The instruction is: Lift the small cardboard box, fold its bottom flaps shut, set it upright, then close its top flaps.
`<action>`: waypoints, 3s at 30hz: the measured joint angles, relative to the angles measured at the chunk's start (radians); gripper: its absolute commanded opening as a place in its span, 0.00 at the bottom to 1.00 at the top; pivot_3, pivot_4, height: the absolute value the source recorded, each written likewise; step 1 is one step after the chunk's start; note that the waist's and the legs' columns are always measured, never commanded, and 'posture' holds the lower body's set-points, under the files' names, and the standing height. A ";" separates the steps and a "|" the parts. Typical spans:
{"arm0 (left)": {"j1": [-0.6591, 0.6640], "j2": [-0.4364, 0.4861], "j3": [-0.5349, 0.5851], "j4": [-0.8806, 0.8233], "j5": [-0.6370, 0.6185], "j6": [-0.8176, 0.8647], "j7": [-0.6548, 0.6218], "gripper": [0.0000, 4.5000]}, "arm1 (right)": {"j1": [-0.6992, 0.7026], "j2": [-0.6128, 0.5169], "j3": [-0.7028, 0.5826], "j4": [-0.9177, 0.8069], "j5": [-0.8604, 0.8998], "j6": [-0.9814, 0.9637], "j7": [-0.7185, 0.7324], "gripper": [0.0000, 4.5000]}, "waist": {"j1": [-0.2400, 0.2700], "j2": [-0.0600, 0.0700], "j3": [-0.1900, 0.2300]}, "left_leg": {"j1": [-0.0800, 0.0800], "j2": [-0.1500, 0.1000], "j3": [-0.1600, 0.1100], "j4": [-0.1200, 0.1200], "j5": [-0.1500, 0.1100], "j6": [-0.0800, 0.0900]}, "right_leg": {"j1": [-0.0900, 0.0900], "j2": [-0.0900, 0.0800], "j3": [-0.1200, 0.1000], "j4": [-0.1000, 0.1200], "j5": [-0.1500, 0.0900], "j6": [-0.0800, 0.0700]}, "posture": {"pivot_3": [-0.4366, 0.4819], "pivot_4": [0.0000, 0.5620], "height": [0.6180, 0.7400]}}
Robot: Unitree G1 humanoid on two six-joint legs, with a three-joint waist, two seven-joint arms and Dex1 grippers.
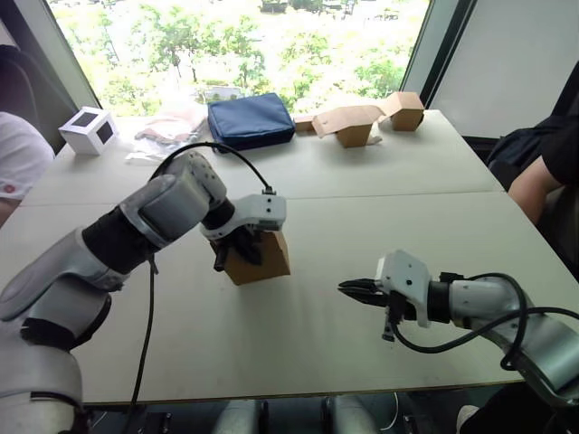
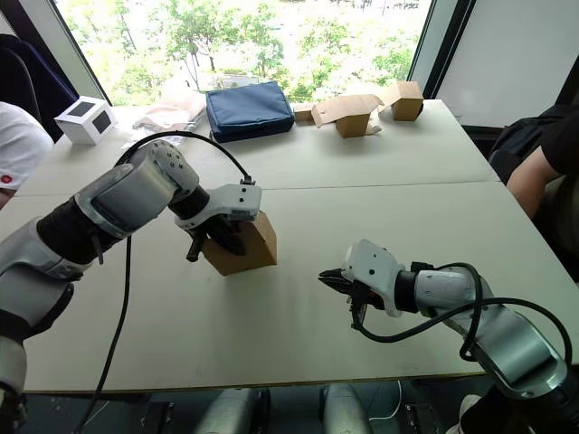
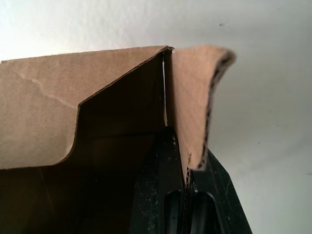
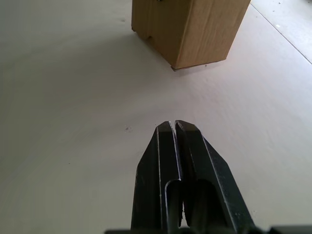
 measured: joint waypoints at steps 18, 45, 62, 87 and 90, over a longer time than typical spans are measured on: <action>-0.134 -0.013 0.298 0.077 -0.180 0.187 -0.088 0.50 | -0.056 0.136 -0.054 0.110 0.039 -0.009 0.043 0.00 | -0.006 0.000 0.000 | 0.001 0.000 0.000 0.000 -0.001 0.001 | 0.001 0.000 0.000 0.001 0.000 0.000 | 0.48 0.27 1.00; 1.147 -0.345 1.018 -0.323 -0.220 -0.225 0.790 0.02 | -0.235 0.510 0.068 0.651 -0.182 -0.225 -0.052 0.00 | 0.015 0.003 -0.003 | 0.005 -0.002 -0.001 -0.001 0.000 -0.003 | 0.003 -0.006 -0.001 0.001 0.001 -0.002 | 0.48 0.27 1.00; 1.125 -0.322 0.848 -0.234 -0.198 -0.328 0.789 0.02 | -0.155 0.514 0.120 0.598 -0.210 -0.202 0.032 0.00 | 0.012 0.003 -0.003 | 0.006 -0.002 -0.001 -0.002 0.000 -0.002 | 0.004 -0.006 -0.001 0.001 0.000 -0.002 | 0.48 0.27 1.00; 1.006 -0.045 0.943 -0.238 -0.332 -0.307 0.591 0.02 | -0.158 0.272 -0.085 0.313 -0.011 -0.073 0.197 0.00 | 0.018 0.004 -0.003 | 0.007 -0.002 -0.001 -0.004 0.000 -0.001 | 0.007 -0.007 -0.003 -0.004 0.000 -0.002 | 0.48 0.27 1.00; 0.915 -0.026 0.929 -0.231 -0.386 -0.249 0.536 0.02 | -0.266 0.274 -0.076 0.334 0.016 -0.039 0.221 0.00 | 0.013 0.004 -0.002 | 0.007 -0.001 -0.001 -0.006 0.000 -0.001 | 0.006 -0.007 -0.003 -0.005 0.000 -0.002 | 0.48 0.27 1.00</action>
